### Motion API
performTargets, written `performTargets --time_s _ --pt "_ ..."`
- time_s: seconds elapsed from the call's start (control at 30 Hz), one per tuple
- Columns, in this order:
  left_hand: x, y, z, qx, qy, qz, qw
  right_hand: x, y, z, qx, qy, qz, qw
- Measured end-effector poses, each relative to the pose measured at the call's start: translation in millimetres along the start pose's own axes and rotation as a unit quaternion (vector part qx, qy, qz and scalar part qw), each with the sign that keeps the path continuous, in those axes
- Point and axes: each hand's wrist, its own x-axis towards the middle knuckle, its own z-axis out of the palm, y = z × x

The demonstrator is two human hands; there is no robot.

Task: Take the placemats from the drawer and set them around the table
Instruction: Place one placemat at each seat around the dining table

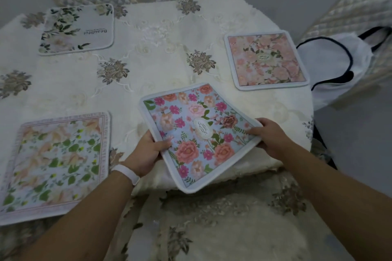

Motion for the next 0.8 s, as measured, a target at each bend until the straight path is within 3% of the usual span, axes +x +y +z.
performTargets --time_s 0.4,0.57,0.8 --pt "21 -31 64 0.09 0.124 0.019 0.988 23 27 -70 -0.204 -0.066 -0.042 0.976" --pt "28 -44 75 0.113 0.235 0.01 0.965 19 42 -71 -0.265 -0.07 -0.088 0.958" --pt "26 -52 72 0.158 0.329 0.039 0.93 13 47 -67 -0.325 -0.106 -0.111 0.933"
